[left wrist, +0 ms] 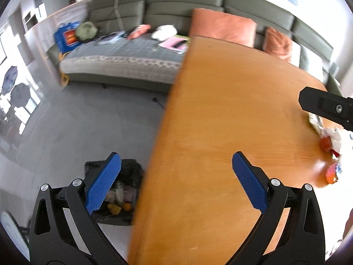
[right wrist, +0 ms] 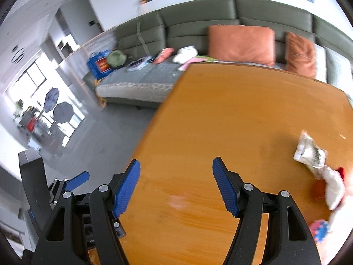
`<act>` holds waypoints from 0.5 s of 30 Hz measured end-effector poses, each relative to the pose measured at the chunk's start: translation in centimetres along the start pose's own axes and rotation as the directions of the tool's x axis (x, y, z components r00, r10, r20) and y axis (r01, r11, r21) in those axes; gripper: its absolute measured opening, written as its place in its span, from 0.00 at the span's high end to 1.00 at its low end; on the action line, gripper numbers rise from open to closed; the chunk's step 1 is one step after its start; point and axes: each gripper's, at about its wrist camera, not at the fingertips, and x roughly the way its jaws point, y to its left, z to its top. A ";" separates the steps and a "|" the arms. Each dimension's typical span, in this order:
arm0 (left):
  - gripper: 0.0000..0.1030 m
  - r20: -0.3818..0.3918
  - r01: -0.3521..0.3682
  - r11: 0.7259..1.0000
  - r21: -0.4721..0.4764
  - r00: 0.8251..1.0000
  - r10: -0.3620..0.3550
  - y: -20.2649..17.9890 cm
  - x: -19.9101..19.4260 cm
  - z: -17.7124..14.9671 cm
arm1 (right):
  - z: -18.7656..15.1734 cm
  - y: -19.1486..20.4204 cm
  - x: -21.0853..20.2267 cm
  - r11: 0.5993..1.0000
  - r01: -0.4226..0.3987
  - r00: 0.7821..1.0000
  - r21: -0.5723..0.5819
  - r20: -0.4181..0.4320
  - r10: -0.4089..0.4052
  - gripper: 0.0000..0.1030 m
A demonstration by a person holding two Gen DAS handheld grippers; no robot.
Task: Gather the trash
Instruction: 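Move both open tools back over the table toward the silver packet, then grasp the white cloth with the right tool while the left tool grasps the silver soymilk packet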
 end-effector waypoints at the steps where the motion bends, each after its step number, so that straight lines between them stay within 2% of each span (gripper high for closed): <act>1: 0.06 -0.001 0.012 1.000 0.015 1.000 -0.012 -1.1 0.1 0.2 | -0.2 -1.1 -0.5 1.000 0.019 1.000 0.008 0.008 -0.019 0.33; 8: 0.06 -0.020 0.114 0.988 0.107 0.993 -0.112 -9.0 1.2 1.7 | -1.3 -10.2 -3.5 0.983 0.168 0.984 0.078 0.049 -0.172 0.33; 15: 0.06 -0.047 0.177 0.966 0.187 0.984 -0.172 -15.0 1.9 2.6 | -2.8 -18.5 -4.4 0.940 0.299 0.952 0.164 0.009 -0.305 0.33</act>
